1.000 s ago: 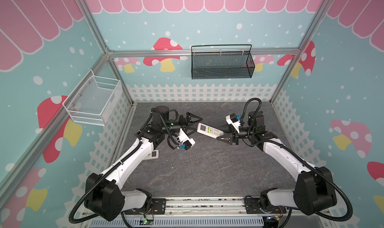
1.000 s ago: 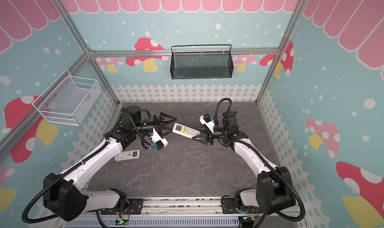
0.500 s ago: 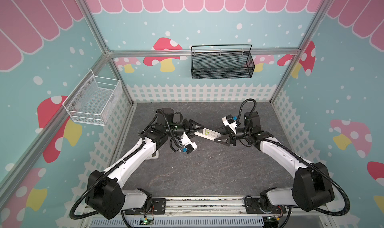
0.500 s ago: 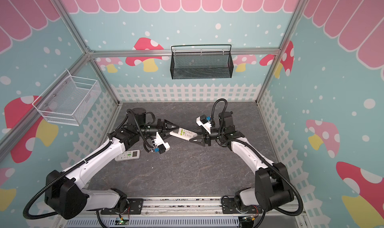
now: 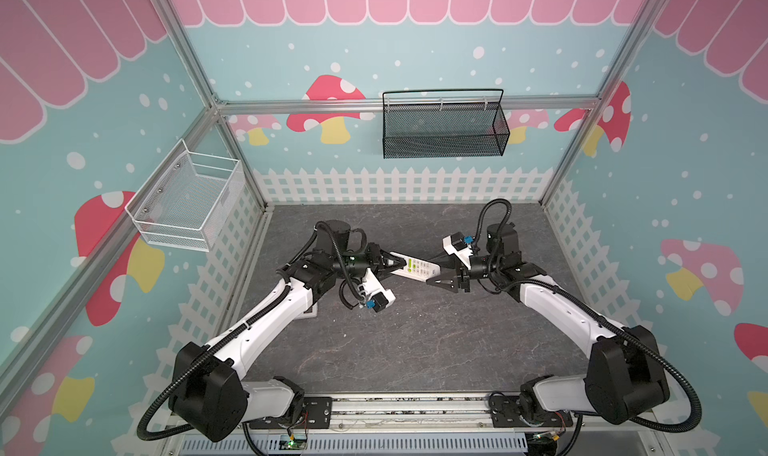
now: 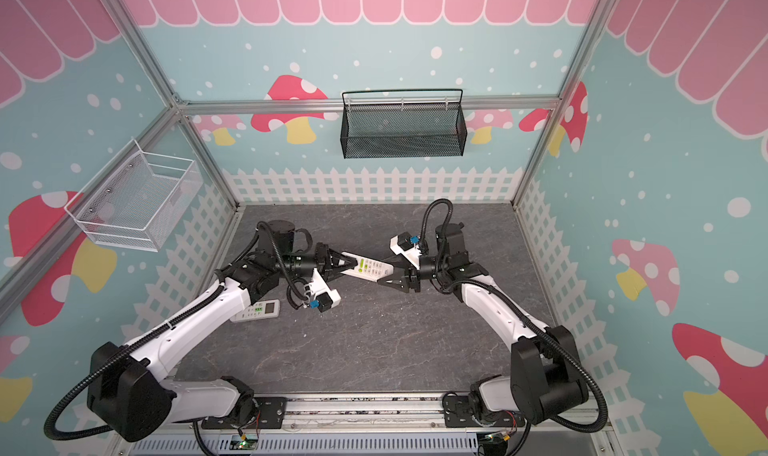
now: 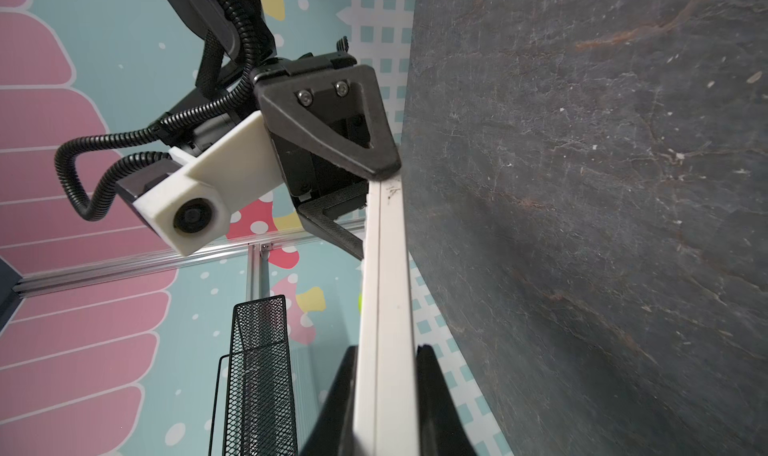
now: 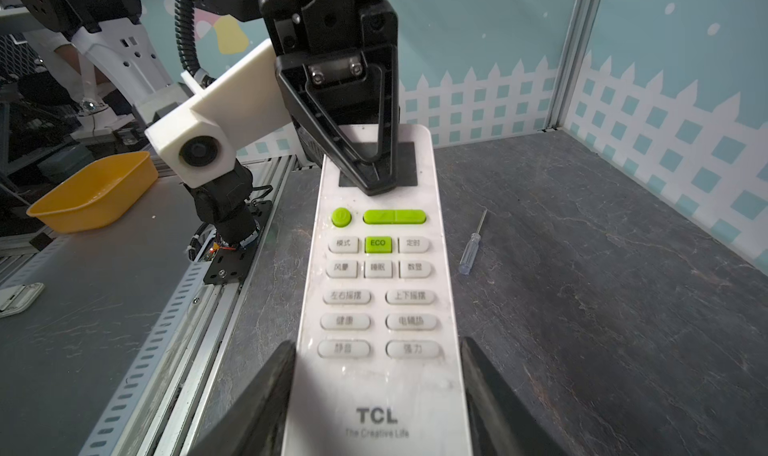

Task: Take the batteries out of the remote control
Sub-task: 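Grasp the remote's edge with the left gripper and release the right gripper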

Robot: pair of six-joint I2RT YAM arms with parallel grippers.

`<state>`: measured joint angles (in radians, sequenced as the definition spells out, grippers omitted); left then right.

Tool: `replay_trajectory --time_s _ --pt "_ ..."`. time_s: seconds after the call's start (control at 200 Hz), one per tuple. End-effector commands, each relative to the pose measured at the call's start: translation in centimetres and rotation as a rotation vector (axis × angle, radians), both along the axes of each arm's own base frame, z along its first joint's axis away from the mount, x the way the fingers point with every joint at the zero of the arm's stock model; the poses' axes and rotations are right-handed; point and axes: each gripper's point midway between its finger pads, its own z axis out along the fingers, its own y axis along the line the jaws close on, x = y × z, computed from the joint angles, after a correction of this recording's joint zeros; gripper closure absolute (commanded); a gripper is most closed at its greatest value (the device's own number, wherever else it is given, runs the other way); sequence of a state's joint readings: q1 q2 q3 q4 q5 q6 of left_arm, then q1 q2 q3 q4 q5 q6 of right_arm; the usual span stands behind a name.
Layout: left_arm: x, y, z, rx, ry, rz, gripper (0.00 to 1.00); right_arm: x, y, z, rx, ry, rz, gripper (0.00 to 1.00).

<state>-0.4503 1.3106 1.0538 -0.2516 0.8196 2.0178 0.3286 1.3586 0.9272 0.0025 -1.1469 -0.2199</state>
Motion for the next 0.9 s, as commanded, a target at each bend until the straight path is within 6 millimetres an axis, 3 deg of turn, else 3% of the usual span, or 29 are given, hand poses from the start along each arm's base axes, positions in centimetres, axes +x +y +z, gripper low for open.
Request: replay_trajectory --time_s 0.0,0.05,0.16,0.435,0.51,0.635,0.896 --pt "-0.3 0.5 1.2 0.037 -0.028 0.040 1.00 -0.4 -0.6 1.3 -0.024 -0.084 -0.042 0.37" --pt "-0.3 1.0 1.2 0.066 -0.011 0.071 1.00 -0.2 -1.1 1.8 -0.052 -0.125 -0.092 0.31" --pt "-0.4 2.2 1.0 0.111 0.098 0.175 1.00 -0.1 -2.4 3.1 -0.099 -0.261 -0.192 0.26" --pt "0.8 4.5 1.7 0.044 0.585 0.684 1.00 0.6 -5.4 4.7 -0.114 -0.494 -0.438 0.28" --pt "2.0 5.3 1.6 -0.022 0.715 0.890 1.00 0.6 -5.7 4.5 -0.091 -0.508 -0.473 0.28" --pt "1.6 6.7 0.6 -0.059 0.942 1.098 1.00 1.2 -5.8 3.3 -0.095 -0.472 -0.495 0.28" --pt "0.5 5.7 -0.1 -0.128 1.234 1.187 1.00 2.2 -5.8 0.8 -0.091 -0.387 -0.531 0.28"
